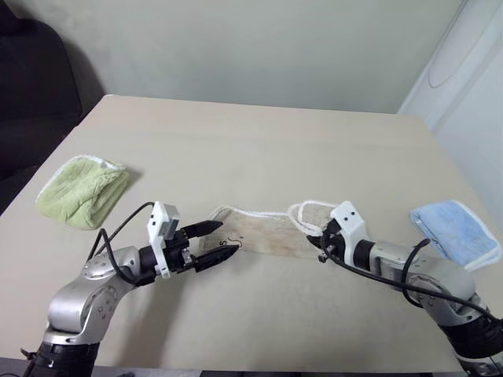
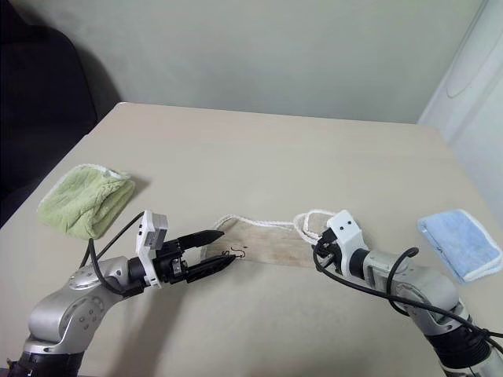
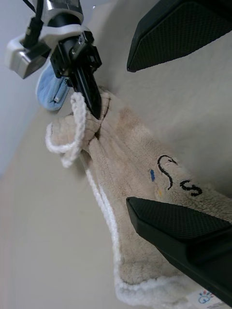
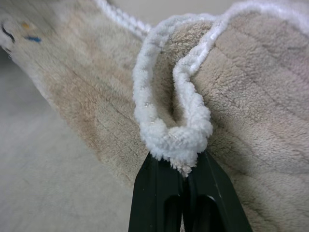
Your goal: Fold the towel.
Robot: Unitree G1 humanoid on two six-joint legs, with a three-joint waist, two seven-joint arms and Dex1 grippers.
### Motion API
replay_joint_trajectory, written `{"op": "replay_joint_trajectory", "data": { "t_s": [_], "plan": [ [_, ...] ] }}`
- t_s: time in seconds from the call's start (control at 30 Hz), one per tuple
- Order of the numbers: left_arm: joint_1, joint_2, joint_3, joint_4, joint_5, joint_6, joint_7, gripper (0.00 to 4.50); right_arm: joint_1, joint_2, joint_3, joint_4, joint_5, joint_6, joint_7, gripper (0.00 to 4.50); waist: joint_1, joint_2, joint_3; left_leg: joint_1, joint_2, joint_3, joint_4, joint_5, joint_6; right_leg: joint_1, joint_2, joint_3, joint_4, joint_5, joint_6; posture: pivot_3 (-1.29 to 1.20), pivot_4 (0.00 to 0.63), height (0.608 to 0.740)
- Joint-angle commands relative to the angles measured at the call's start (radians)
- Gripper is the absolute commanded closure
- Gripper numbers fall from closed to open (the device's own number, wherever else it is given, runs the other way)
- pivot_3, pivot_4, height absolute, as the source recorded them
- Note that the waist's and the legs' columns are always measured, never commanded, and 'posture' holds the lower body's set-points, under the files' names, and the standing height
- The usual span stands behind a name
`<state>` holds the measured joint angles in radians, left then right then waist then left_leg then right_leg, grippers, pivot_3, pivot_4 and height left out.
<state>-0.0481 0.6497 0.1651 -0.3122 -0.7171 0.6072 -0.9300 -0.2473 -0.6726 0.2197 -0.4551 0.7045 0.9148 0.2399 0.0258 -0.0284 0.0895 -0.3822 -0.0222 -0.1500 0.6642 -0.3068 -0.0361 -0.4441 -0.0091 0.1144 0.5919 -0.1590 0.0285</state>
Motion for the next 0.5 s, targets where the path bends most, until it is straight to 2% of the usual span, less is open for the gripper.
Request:
{"op": "replay_joint_trajectory", "data": {
  "t_s": [0.03, 0.17, 0.3, 0.43, 0.5],
  "plan": [
    [0.004, -0.007, 0.012, -0.024, -0.004, -0.021, 0.004, 0.0, 0.008, 0.016, -0.033, -0.027, -0.004, 0.011, 0.045, 3.52, 0.0, 0.0, 0.0, 0.0, 0.0, 0.0, 0.0, 0.0, 0.0, 0.0, 0.0, 0.0, 0.0, 0.0, 0.0, 0.0, 0.15, 0.74],
    [0.001, -0.015, 0.005, -0.02, 0.0, -0.025, 0.006, 0.0, 0.028, 0.026, -0.089, -0.073, 0.039, 0.018, 0.094, 2.14, 0.001, 0.0, 0.001, 0.0, 0.0, 0.0, 0.0, 0.0, -0.001, 0.0, 0.0, 0.0, 0.0, 0.0, 0.0, 0.0, 0.15, 0.74],
    [-0.004, -0.014, 0.008, -0.012, 0.0, -0.029, 0.0, 0.0, 0.076, 0.007, -0.202, -0.142, 0.089, 0.009, 0.133, 0.8, 0.001, 0.0, 0.001, 0.0, 0.0, 0.0, 0.0, 0.001, -0.001, 0.0, 0.0, 0.0, 0.0, -0.002, 0.003, 0.0, 0.15, 0.74],
    [-0.01, -0.008, 0.016, -0.001, -0.003, -0.03, -0.004, 0.0, 0.146, -0.042, -0.357, -0.193, 0.155, -0.005, 0.197, 0.8, 0.004, -0.001, 0.001, -0.001, -0.001, 0.0, 0.0, 0.001, -0.002, 0.0, 0.0, 0.0, 0.0, -0.003, 0.002, 0.0, 0.15, 0.74],
    [-0.018, -0.009, 0.016, 0.006, -0.003, -0.03, -0.004, 0.0, 0.144, -0.046, -0.402, -0.175, 0.164, -0.011, 0.201, 1.23, 0.002, -0.002, 0.001, -0.001, -0.001, 0.0, 0.0, 0.001, -0.002, 0.0, 0.0, 0.0, 0.0, -0.006, 0.005, 0.0, 0.15, 0.74]
  ]
}}
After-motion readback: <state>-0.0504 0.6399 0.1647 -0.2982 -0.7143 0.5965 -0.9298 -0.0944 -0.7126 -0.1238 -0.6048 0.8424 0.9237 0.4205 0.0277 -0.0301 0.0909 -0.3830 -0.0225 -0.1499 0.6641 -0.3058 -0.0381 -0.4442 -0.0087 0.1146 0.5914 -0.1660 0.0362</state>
